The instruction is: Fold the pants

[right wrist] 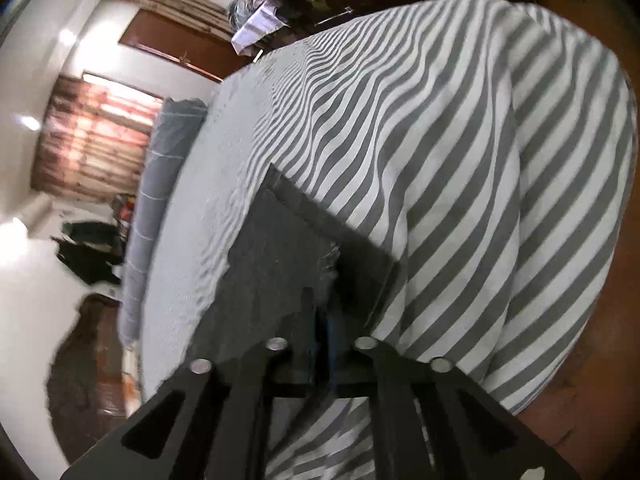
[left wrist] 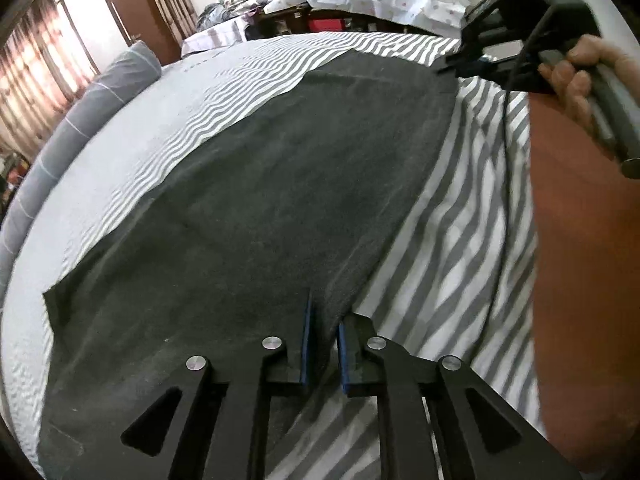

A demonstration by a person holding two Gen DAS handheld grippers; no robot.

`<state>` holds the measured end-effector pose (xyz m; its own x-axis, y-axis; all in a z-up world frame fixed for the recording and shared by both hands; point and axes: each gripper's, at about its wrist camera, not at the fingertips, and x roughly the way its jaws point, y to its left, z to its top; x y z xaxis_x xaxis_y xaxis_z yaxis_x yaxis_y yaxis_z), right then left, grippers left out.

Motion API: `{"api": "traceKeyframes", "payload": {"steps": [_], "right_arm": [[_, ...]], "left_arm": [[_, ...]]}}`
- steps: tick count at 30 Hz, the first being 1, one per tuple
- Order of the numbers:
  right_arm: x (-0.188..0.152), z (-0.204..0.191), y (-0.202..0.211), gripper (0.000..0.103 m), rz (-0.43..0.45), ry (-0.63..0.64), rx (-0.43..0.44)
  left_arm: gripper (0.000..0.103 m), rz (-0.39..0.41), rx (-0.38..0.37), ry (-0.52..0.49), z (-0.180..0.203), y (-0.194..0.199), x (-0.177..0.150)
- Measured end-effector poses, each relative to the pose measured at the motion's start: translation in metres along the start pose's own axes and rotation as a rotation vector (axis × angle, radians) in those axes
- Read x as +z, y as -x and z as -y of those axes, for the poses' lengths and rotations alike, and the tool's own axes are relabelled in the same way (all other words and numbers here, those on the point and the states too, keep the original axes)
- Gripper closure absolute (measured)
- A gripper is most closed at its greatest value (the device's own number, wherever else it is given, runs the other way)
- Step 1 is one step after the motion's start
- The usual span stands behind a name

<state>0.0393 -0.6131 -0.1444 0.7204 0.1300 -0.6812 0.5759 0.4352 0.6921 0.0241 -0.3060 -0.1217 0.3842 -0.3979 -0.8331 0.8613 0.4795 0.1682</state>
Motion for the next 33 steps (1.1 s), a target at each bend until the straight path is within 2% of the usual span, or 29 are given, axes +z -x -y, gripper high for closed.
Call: {"api": "traceKeyframes", "payload": {"steps": [3, 6, 9, 11, 14, 16, 18, 19, 23, 26, 30, 33], "right_arm": [[0.001, -0.004, -0.006, 0.098, -0.022, 0.031, -0.064], [0.000, -0.008, -0.005, 0.090, -0.027, 0.033, -0.107], [-0.001, -0.018, 0.018, 0.084, 0.026, 0.047, -0.120], [-0.004, -0.042, 0.033, 0.083, 0.059, 0.125, -0.122], [-0.011, -0.088, 0.033, 0.080, 0.008, 0.254, -0.070], [-0.024, -0.133, 0.021, 0.076, -0.050, 0.367, -0.024], [-0.037, -0.168, 0.005, 0.070, -0.107, 0.451, 0.017], [-0.051, -0.198, -0.012, 0.067, -0.151, 0.516, 0.051], [-0.104, -0.278, -0.069, 0.064, -0.300, 0.688, 0.125], [-0.150, -0.332, -0.120, 0.064, -0.415, 0.822, 0.143], [-0.192, -0.374, -0.175, 0.064, -0.513, 0.921, 0.115], [-0.212, -0.390, -0.205, 0.064, -0.552, 0.976, 0.085]], "left_arm": [[0.082, 0.013, -0.076, 0.041, -0.003, 0.012, -0.001], [0.080, 0.016, -0.156, 0.132, -0.019, 0.028, -0.006], [0.079, 0.032, -0.164, 0.249, -0.049, 0.047, -0.014], [0.077, 0.046, -0.147, 0.337, -0.074, 0.058, -0.023], [0.072, 0.075, -0.044, 0.456, -0.115, 0.076, -0.042], [0.068, 0.083, 0.064, 0.517, -0.140, 0.087, -0.055], [0.063, 0.071, 0.175, 0.594, -0.166, 0.095, -0.070], [0.061, 0.063, 0.217, 0.628, -0.176, 0.099, -0.078], [0.055, -0.010, 0.384, 0.716, -0.208, 0.101, -0.111], [0.054, -0.069, 0.409, 0.737, -0.225, 0.094, -0.135], [0.054, -0.132, 0.461, 0.744, -0.240, 0.082, -0.166], [0.052, -0.108, 0.433, 0.766, -0.248, 0.082, -0.188]]}}
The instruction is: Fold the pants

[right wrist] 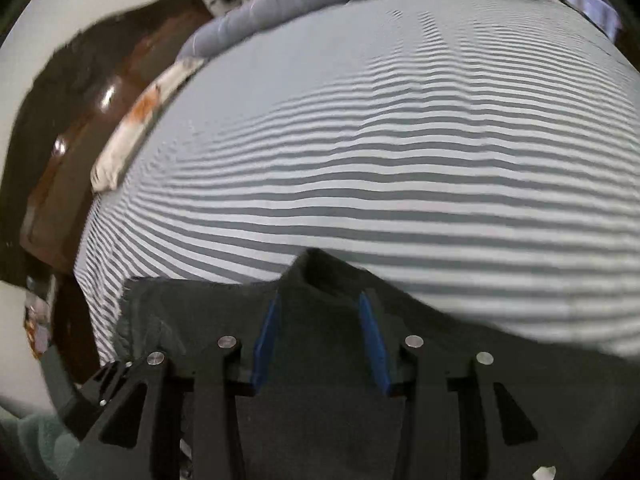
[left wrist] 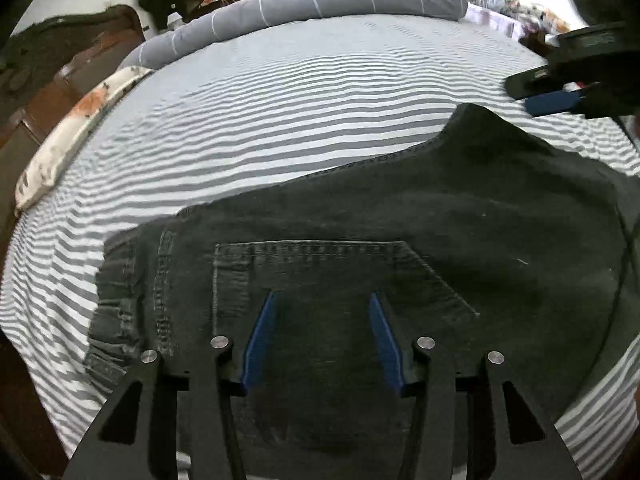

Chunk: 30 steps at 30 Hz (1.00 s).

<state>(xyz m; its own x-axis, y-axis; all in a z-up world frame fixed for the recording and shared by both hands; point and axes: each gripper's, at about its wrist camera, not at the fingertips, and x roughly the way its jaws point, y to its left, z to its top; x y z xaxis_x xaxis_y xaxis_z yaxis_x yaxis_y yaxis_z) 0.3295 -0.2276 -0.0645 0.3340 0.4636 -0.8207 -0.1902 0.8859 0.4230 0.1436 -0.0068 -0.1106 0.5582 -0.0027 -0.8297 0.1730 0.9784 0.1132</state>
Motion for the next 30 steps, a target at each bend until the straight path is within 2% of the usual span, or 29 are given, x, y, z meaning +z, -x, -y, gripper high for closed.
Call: {"api": "traceKeyframes", "payload": {"steps": [3, 5, 6, 7, 10, 13, 17, 22, 24, 26, 28, 30], "right_arm": [[0.007, -0.011, -0.028, 0.063, -0.060, 0.029, -0.004], [0.006, -0.015, -0.039, 0.068, -0.080, 0.044, -0.001], [0.007, -0.018, -0.044, 0.088, -0.082, 0.054, 0.007], [0.006, -0.021, -0.047, 0.096, -0.081, 0.071, 0.001], [0.009, -0.024, -0.045, 0.097, -0.052, 0.072, 0.002], [0.015, -0.022, -0.038, 0.098, -0.018, 0.072, 0.000], [0.023, -0.017, -0.042, 0.098, 0.001, 0.053, -0.006], [0.025, -0.009, -0.067, 0.098, -0.029, 0.045, -0.034], [0.025, -0.007, -0.071, 0.098, -0.025, 0.041, -0.030], [0.025, -0.008, -0.070, 0.094, -0.019, 0.036, -0.035], [0.026, -0.011, -0.063, 0.084, -0.008, 0.026, -0.044], [0.023, -0.012, -0.041, 0.083, 0.046, 0.004, -0.029]], "left_arm": [[0.049, 0.026, -0.023, 0.005, -0.009, -0.004, -0.005], [0.047, 0.045, -0.025, -0.005, -0.011, -0.004, -0.005], [0.047, 0.054, -0.030, -0.008, -0.012, -0.004, -0.006], [0.047, 0.066, -0.039, -0.008, -0.011, -0.001, -0.005], [0.047, 0.144, -0.117, -0.017, -0.007, 0.012, 0.007], [0.047, 0.177, -0.188, -0.028, 0.004, 0.015, 0.021], [0.047, 0.213, -0.196, -0.060, 0.022, 0.009, 0.034], [0.047, 0.121, -0.147, -0.040, 0.021, -0.027, 0.036], [0.047, 0.119, -0.148, -0.038, 0.016, -0.036, 0.031], [0.046, 0.128, -0.137, -0.056, 0.018, -0.036, 0.031], [0.046, 0.118, -0.130, -0.056, 0.020, -0.034, 0.033], [0.046, 0.111, -0.160, -0.032, 0.017, -0.030, 0.036]]}}
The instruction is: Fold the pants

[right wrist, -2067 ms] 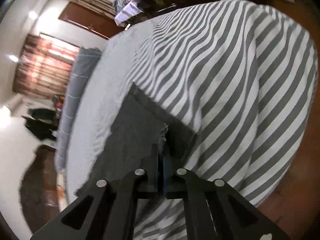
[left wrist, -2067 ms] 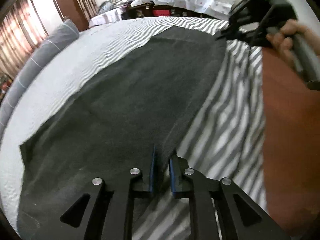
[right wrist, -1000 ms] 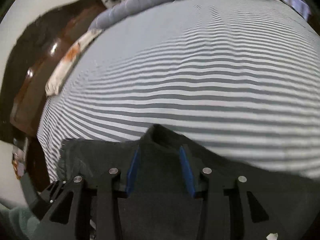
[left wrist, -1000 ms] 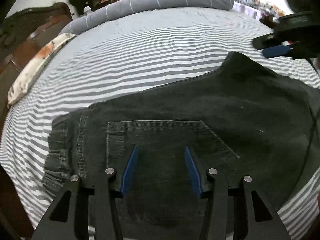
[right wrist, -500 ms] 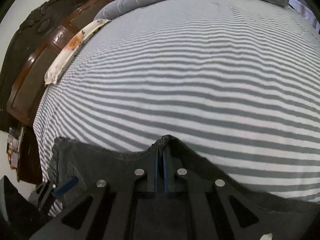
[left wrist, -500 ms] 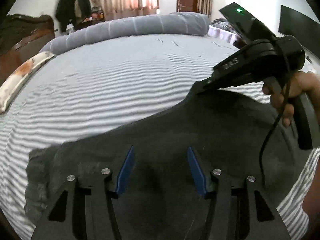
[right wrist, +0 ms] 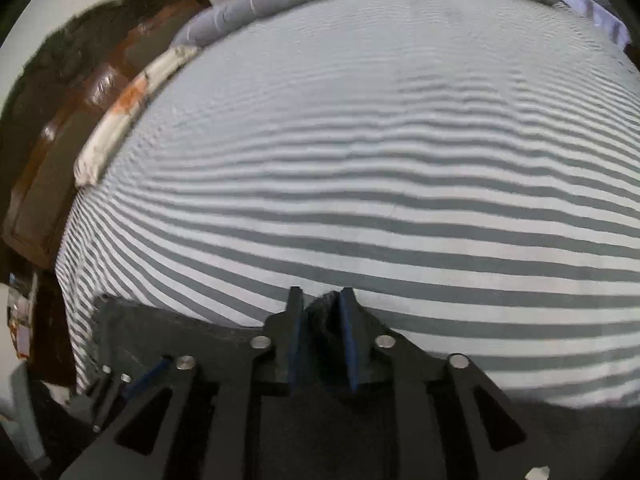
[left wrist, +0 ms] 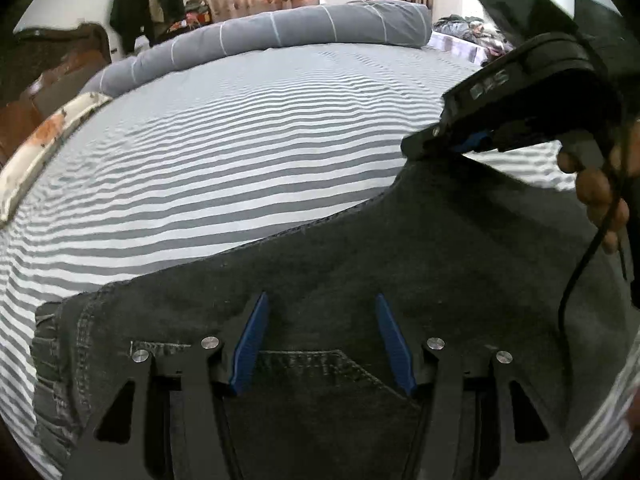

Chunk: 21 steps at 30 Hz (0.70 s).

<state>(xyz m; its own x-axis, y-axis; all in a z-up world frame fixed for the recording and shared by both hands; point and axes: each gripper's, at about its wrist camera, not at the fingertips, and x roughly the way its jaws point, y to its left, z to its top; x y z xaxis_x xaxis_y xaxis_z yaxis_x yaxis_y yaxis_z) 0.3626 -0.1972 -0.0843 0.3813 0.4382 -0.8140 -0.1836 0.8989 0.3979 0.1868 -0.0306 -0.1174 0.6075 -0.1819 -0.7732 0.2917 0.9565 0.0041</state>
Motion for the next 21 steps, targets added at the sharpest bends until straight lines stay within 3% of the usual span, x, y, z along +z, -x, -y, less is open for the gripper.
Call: {"api": "traceKeyframes", "payload": {"steps": [4, 8, 13, 21], "right_arm": [[-0.021, 0.005, 0.044, 0.081, 0.062, -0.024, 0.010], [-0.053, 0.025, 0.065, 0.080, 0.046, -0.054, -0.028], [-0.078, 0.055, 0.056, 0.080, 0.005, -0.124, -0.066], [-0.060, 0.086, 0.040, 0.085, 0.071, -0.190, -0.074]], "left_arm": [[0.046, 0.045, -0.041, -0.029, 0.012, 0.022, 0.002], [0.046, 0.049, -0.092, -0.111, 0.037, 0.030, 0.000], [0.046, -0.018, -0.141, -0.143, 0.060, 0.015, -0.002], [0.037, -0.053, -0.054, -0.107, 0.058, -0.016, 0.014]]}}
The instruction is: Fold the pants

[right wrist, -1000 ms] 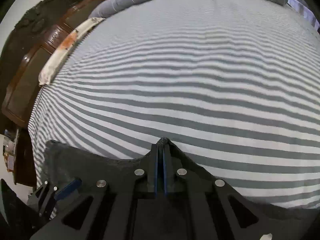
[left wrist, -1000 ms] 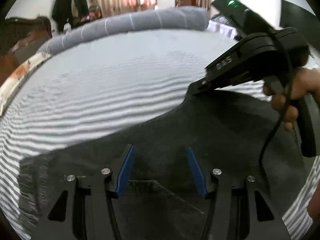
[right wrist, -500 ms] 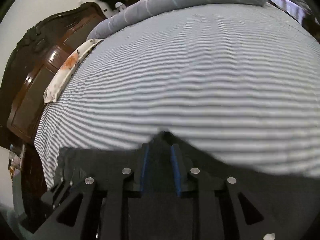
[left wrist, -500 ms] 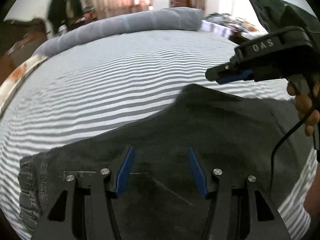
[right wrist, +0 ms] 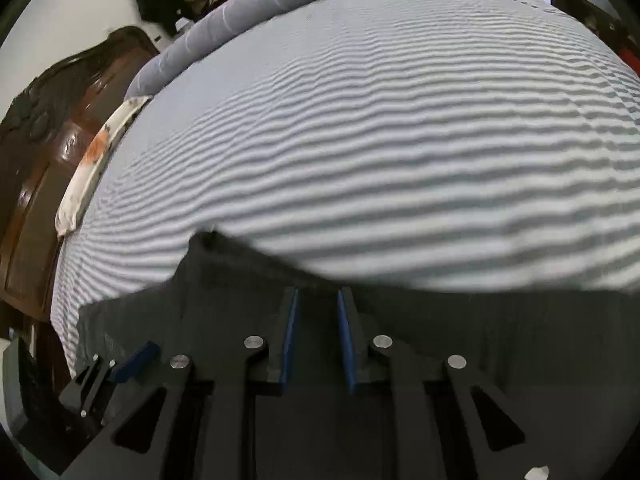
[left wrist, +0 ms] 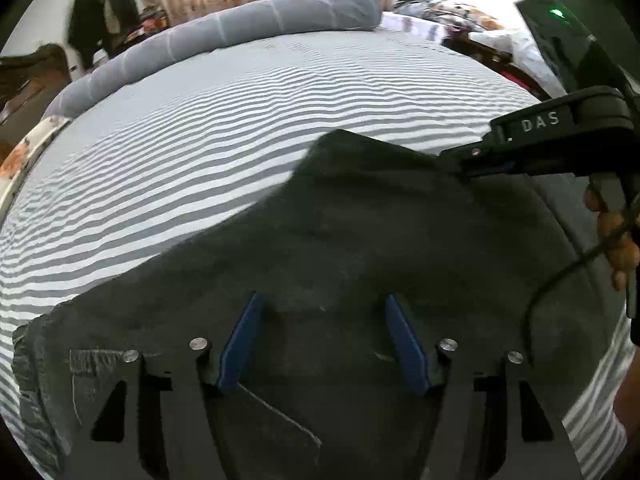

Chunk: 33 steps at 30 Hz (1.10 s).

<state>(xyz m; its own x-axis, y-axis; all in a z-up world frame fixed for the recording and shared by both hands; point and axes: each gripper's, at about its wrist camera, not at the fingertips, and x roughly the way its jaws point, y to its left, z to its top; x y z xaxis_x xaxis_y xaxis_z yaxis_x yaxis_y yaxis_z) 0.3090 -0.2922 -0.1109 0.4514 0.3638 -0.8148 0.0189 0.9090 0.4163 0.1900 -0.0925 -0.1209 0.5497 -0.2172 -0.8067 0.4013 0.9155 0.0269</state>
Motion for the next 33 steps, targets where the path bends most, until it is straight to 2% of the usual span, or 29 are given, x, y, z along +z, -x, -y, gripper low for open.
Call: {"api": "traceKeyframes", "payload": {"steps": [4, 9, 12, 15, 18, 24, 26, 33], "right_arm": [[0.008, 0.015, 0.016, 0.081, 0.038, -0.033, 0.045], [-0.007, 0.072, 0.075, 0.080, 0.104, -0.084, 0.098], [-0.027, 0.128, 0.116, 0.077, 0.136, -0.145, 0.067], [-0.054, 0.198, 0.161, 0.076, 0.167, -0.234, 0.019], [-0.077, 0.251, 0.193, 0.075, 0.182, -0.294, -0.019], [-0.107, 0.319, 0.217, 0.074, 0.163, -0.346, -0.037], [-0.114, 0.336, 0.218, 0.074, 0.155, -0.344, -0.002], [-0.120, 0.348, 0.202, 0.074, 0.148, -0.295, 0.061]], "left_arm": [[0.037, -0.010, 0.022, 0.032, -0.002, 0.004, 0.007], [0.037, 0.017, -0.003, 0.052, 0.008, 0.020, 0.016], [0.037, 0.021, -0.037, 0.051, 0.025, 0.029, 0.018], [0.037, 0.016, -0.067, -0.001, 0.058, 0.033, 0.021], [0.037, -0.002, -0.109, -0.034, 0.090, 0.034, 0.023], [0.037, -0.052, -0.160, -0.088, 0.148, 0.031, 0.023], [0.037, -0.056, -0.162, -0.116, 0.162, 0.029, 0.023], [0.037, -0.056, -0.131, -0.182, 0.201, 0.015, 0.021]]}}
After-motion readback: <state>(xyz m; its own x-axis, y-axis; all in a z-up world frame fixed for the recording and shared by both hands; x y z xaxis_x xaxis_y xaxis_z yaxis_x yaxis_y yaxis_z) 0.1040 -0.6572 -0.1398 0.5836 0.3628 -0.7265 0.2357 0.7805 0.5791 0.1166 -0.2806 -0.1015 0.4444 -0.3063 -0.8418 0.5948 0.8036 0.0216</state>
